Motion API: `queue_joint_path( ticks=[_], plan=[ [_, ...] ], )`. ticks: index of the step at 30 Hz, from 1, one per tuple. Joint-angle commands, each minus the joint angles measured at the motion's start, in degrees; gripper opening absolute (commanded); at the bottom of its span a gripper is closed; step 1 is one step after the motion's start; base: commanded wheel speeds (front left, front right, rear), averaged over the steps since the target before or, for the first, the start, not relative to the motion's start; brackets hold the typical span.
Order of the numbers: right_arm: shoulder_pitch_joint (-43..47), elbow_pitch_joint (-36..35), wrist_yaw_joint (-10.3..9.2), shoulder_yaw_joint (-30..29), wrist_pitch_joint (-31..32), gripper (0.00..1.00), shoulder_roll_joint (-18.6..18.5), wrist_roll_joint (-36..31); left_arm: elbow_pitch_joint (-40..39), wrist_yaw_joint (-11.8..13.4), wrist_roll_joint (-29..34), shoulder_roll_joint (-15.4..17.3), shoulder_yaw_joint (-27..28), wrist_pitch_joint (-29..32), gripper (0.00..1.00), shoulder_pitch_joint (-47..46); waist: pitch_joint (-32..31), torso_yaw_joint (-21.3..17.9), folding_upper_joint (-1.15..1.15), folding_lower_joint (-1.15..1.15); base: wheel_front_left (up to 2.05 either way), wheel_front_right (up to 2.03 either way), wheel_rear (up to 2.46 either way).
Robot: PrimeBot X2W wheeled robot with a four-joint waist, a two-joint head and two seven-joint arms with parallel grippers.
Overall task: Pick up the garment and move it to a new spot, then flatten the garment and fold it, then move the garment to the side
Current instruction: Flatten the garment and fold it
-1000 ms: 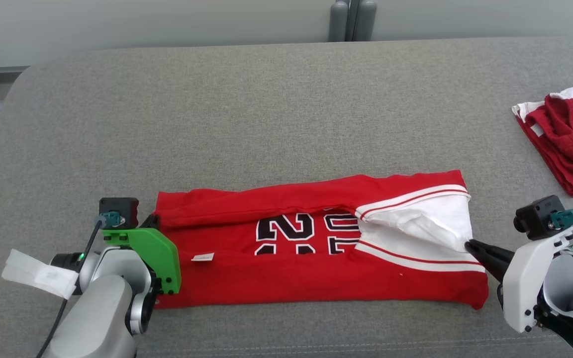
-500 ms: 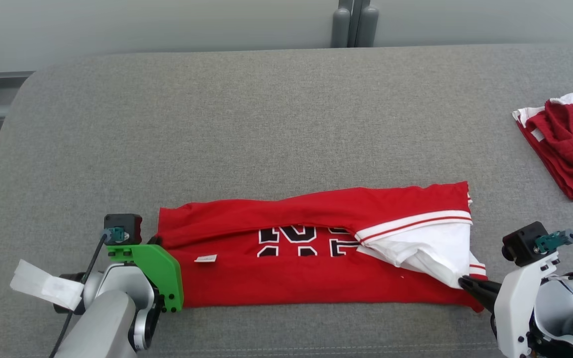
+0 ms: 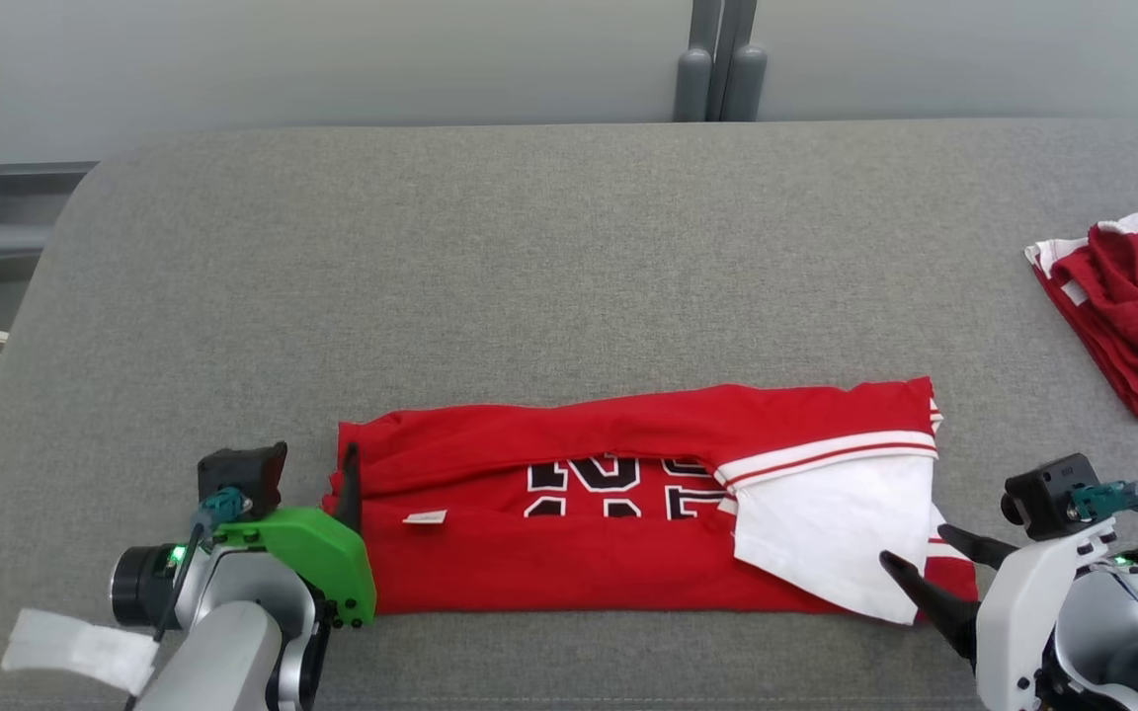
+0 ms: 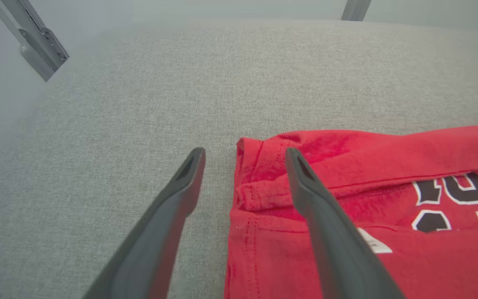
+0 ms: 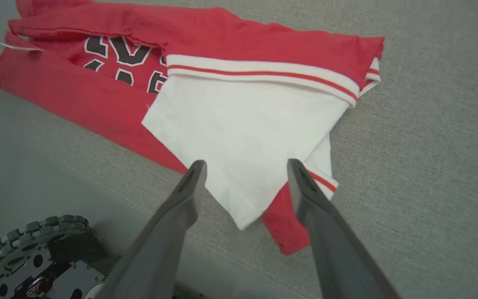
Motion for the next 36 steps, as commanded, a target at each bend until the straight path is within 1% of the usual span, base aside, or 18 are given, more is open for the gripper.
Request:
queue_joint_path(
  ticks=[1,4,7,11,14,17,19,22,26,33,36],
  plan=[
    [0.85,0.22,-0.05,-0.24,-0.64,1.00,0.20,-0.54,-0.26,0.18,0.26,-0.16,0.29,-0.73,1.00,1.15,-0.57,0.39,0.00,0.00,0.00,0.00,0.00],
    [1.05,1.12,-0.05,-2.39,-5.31,1.00,2.45,-3.42,-1.84,-0.12,0.43,-0.63,1.07,-7.10,1.00,2.44,-1.52,0.90,0.00,0.00,0.00,0.00,0.00],
    [1.41,2.69,-0.05,-4.69,-10.40,1.00,6.05,-7.13,-3.31,-0.38,0.61,-1.08,2.06,-10.81,1.00,4.14,-2.56,1.38,0.00,0.00,0.00,0.00,0.00],
    [1.67,5.89,-0.05,-8.38,-16.57,1.00,12.52,-11.27,-6.54,-0.88,1.27,-2.02,3.83,-12.31,1.00,7.14,-4.12,2.03,0.00,0.00,0.00,0.00,0.00],
    [1.55,8.32,-0.05,-10.60,-20.64,1.00,17.29,-14.07,-10.56,-1.43,2.82,-2.68,6.10,-12.40,1.00,9.77,-5.05,2.47,0.00,0.00,0.00,0.00,0.00],
    [0.65,10.33,-0.05,-12.06,-24.75,1.00,21.02,-17.05,-14.32,-2.18,5.04,-3.40,8.84,-12.39,1.00,13.04,-5.66,2.75,0.00,0.00,0.00,0.00,0.00],
    [-0.14,11.75,-0.05,-13.06,-27.51,1.00,22.87,-18.24,-16.99,-2.44,6.57,-4.00,10.96,-12.40,1.00,14.91,-5.97,2.84,0.00,0.00,0.00,0.00,0.00],
    [-1.26,13.90,-0.05,-14.29,-31.02,1.00,24.86,-19.58,-19.27,-3.76,8.54,-4.62,13.54,-12.40,1.00,18.22,-6.44,3.00,0.00,0.00,0.00,0.00,0.00],
    [-2.62,16.66,-0.05,-15.52,-34.84,1.00,26.21,-20.70,-20.89,-5.25,10.22,-5.96,16.86,-12.40,1.00,21.23,-6.88,3.52,0.00,0.00,0.00,0.00,0.00],
    [-3.19,20.45,-0.05,-16.60,-37.94,1.00,27.00,-20.03,-18.28,-6.44,13.11,-6.03,20.41,-12.35,1.00,24.15,-7.49,4.66,0.00,0.00,0.00,0.00,0.00],
    [-2.87,21.47,-0.05,-15.75,-39.24,1.00,27.16,-20.46,-17.90,-7.07,13.86,-6.33,21.64,-12.35,1.00,24.78,-7.72,5.08,0.00,0.00,0.00,0.00,0.00]
  ],
)
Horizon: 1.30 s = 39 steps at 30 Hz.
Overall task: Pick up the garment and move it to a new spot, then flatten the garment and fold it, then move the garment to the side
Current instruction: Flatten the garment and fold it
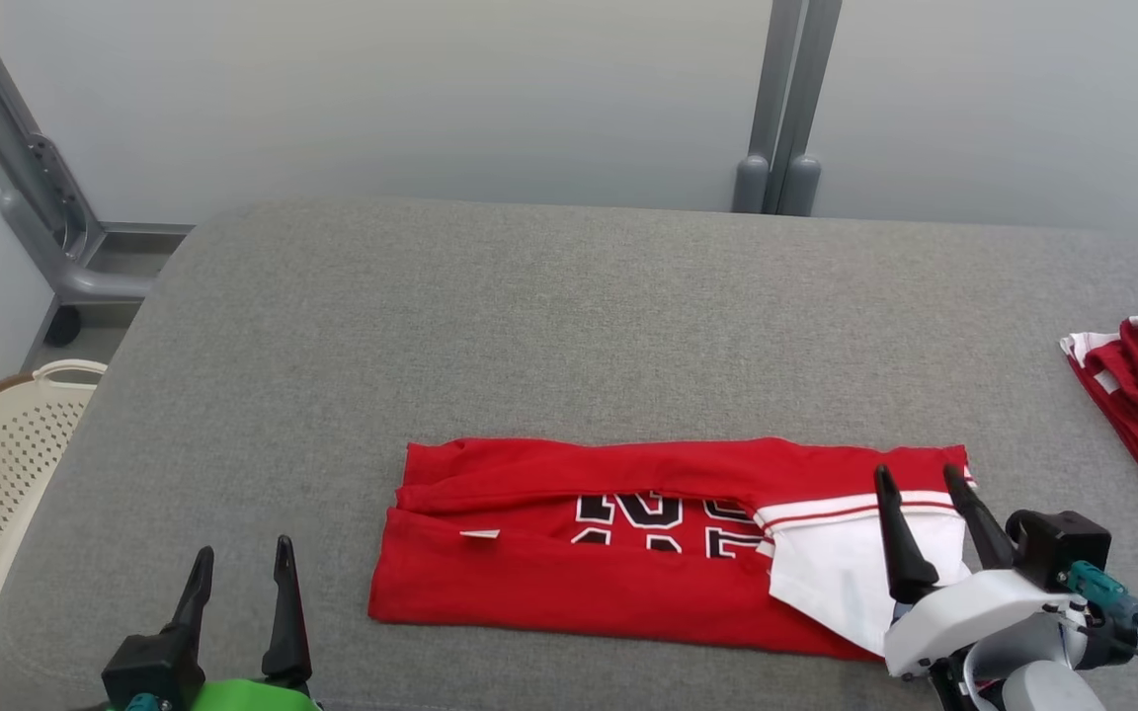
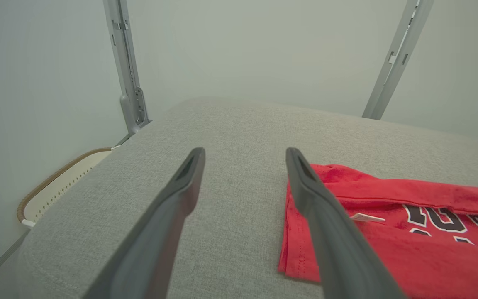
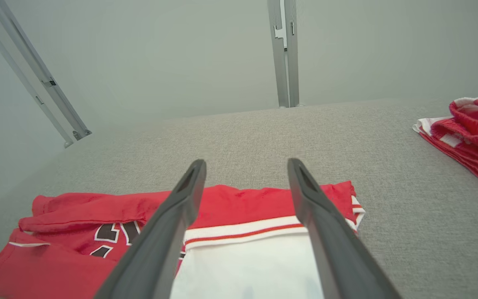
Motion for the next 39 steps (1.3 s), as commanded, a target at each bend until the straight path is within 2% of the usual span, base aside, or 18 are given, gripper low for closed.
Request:
queue_joint_path(
  ticks=[1,6,14,33,39],
  plan=[
    [0.28,0.62,-0.05,0.95,-0.96,1.00,0.04,-0.58,0.10,-0.62,0.75,-0.25,0.58,-0.03,1.00,1.29,-0.24,0.34,0.00,0.00,0.00,0.00,0.00],
    [1.25,2.30,-0.05,2.91,-1.88,1.00,-0.01,-2.37,0.23,-2.92,1.24,-0.67,1.35,-0.03,1.00,2.11,-0.37,0.50,0.00,0.00,0.00,0.00,0.00],
    [1.97,2.88,-0.05,3.55,-2.32,1.00,0.00,-3.24,-0.71,-5.03,1.98,-1.78,2.87,-0.04,1.00,2.66,-0.27,0.09,0.00,0.00,0.00,0.00,0.00],
    [-0.16,2.67,-0.05,3.87,-0.64,1.00,0.01,-3.41,0.74,-6.29,4.33,-3.56,4.79,-0.04,1.00,1.20,1.37,-2.46,0.00,0.00,0.00,0.00,0.00],
    [-2.61,2.07,-0.06,2.70,4.73,1.00,-0.38,-4.98,0.41,-6.46,4.85,-3.95,4.95,-0.04,1.00,0.26,2.40,-4.09,0.00,0.00,0.00,0.00,0.00]
  ],
)
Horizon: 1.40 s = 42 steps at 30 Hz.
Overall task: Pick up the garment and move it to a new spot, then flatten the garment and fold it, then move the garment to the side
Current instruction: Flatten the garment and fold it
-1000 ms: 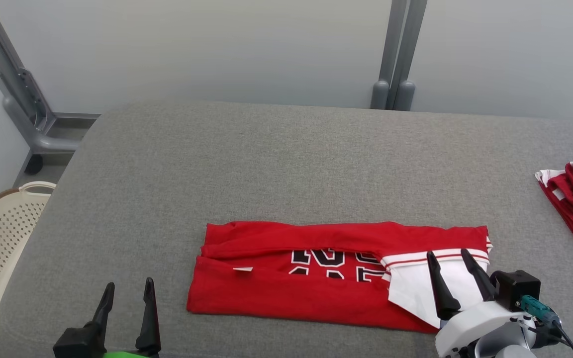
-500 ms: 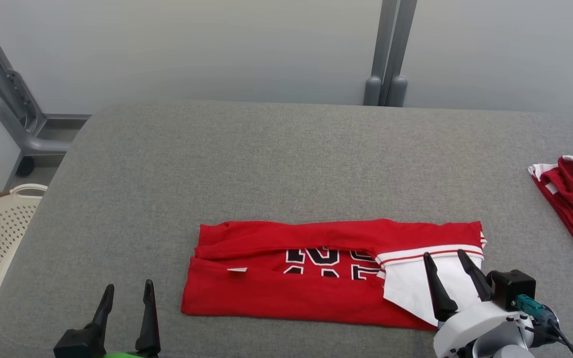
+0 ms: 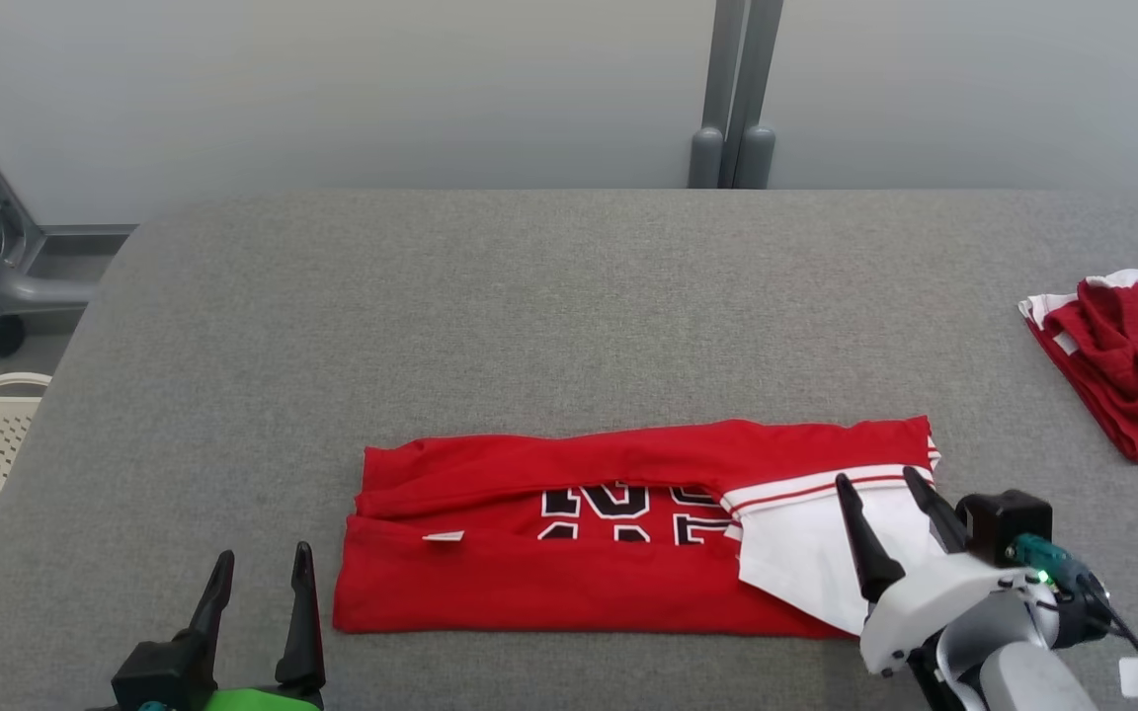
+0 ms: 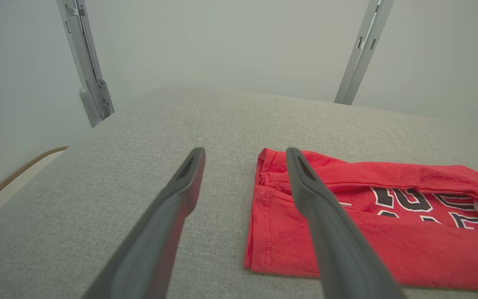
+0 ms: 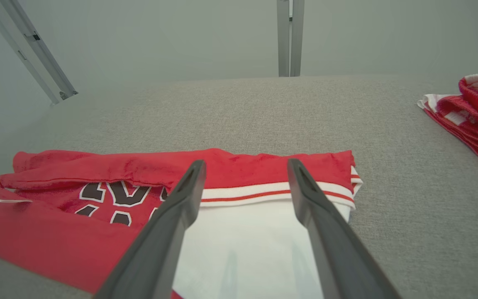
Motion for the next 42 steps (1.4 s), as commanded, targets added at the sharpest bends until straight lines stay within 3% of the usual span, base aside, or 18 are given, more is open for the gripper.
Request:
queue_joint_path(
  ticks=[1,9,13,22,42],
  plan=[
    [-1.38,-0.40,-0.08,-1.01,2.16,1.00,-0.78,-0.61,-0.24,-0.35,0.46,0.00,0.34,-0.04,1.00,-0.90,0.81,-0.89,0.00,0.00,0.00,0.00,0.00],
    [-7.38,-1.60,-0.09,-3.91,21.45,1.00,-5.13,-2.76,-1.07,-1.07,1.43,-0.37,0.67,-0.04,1.00,-2.84,4.29,-2.63,0.00,0.00,0.00,0.00,0.00],
    [-8.76,-2.11,-0.08,-5.23,28.01,1.00,-6.24,-2.87,-1.12,-1.42,1.92,-0.43,0.59,-0.04,1.00,-3.59,5.34,-2.57,0.00,0.00,0.00,0.00,0.00],
    [-10.16,-3.07,-0.08,-9.67,41.82,1.00,-5.47,-1.87,-0.11,-2.44,2.53,-0.56,0.54,-0.04,1.00,-5.16,7.47,-1.75,0.00,0.00,0.00,0.00,0.00],
    [-10.19,-0.79,-0.07,-12.31,47.63,1.00,-0.77,-3.70,0.49,-3.09,3.43,-0.84,0.35,-0.04,1.00,-6.67,10.44,1.00,0.00,0.00,0.00,0.00,0.00]
  ],
)
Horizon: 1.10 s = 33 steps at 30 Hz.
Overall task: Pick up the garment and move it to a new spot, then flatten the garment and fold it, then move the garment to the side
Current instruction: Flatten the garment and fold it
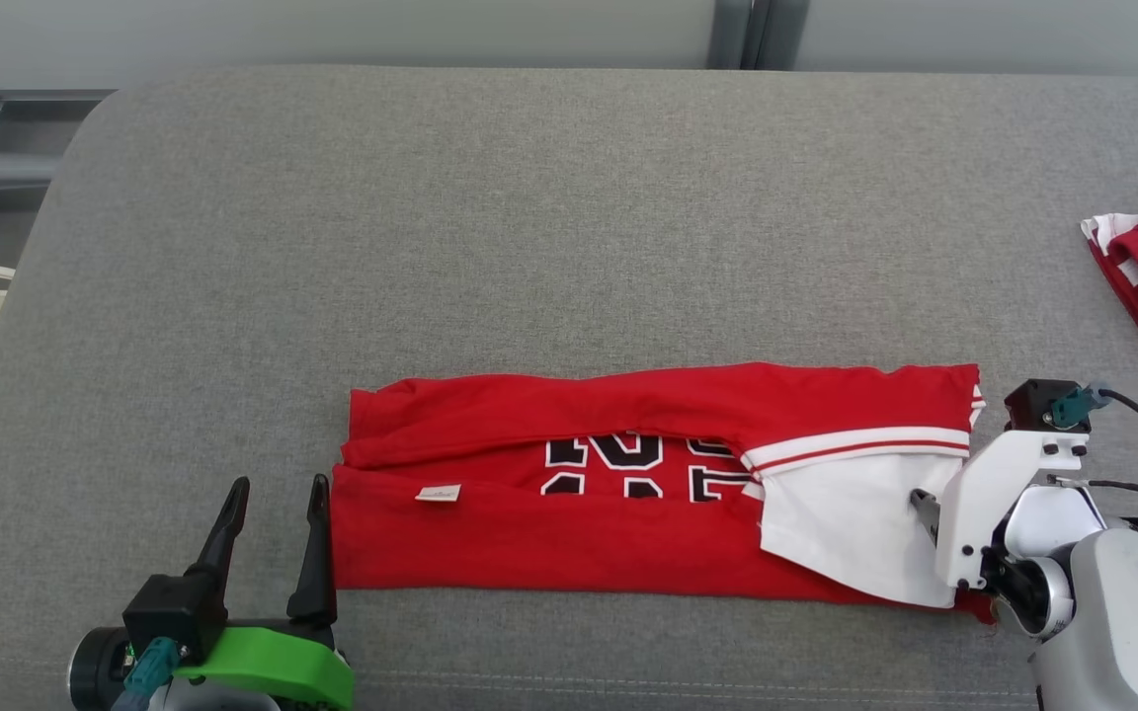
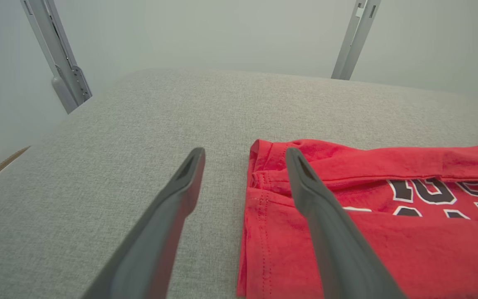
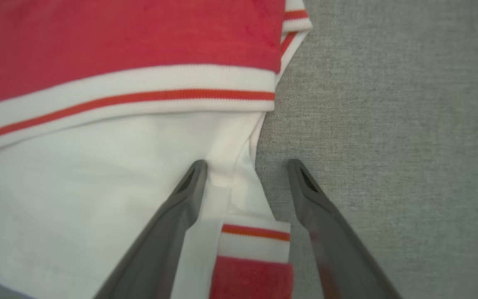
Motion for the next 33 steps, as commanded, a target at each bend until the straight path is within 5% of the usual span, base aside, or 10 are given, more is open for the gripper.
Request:
queue_joint_path(
  ticks=[1,5,6,8,33],
  plan=[
    [-0.63,1.01,-0.02,0.42,0.60,1.00,0.41,0.57,0.17,-0.18,0.28,-0.05,0.11,-0.04,1.00,-1.07,0.53,0.41,0.00,0.00,0.00,0.00,0.00],
    [-1.34,2.94,0.00,1.33,1.88,0.97,0.98,2.03,0.47,-0.32,0.22,-0.08,0.25,-0.04,1.00,-1.69,1.00,0.79,0.00,0.00,0.00,0.00,0.00],
    [-1.48,3.21,0.00,1.32,2.17,0.49,1.07,2.15,0.56,-0.32,0.22,-0.09,0.24,-0.04,1.00,-1.77,1.05,0.91,0.00,0.00,0.00,0.00,0.00],
    [-1.72,3.45,0.00,1.15,2.33,0.00,1.16,2.07,0.69,-0.40,0.20,-0.13,0.17,-0.04,1.00,-1.80,1.12,1.12,0.00,0.00,0.00,0.00,0.00],
    [-2.17,-7.42,-0.06,-15.42,7.36,0.00,-2.25,-5.56,1.01,-0.68,0.75,-0.49,0.83,-0.04,1.00,-0.99,-0.47,-1.09,0.00,0.00,0.00,0.00,0.00]
  ],
)
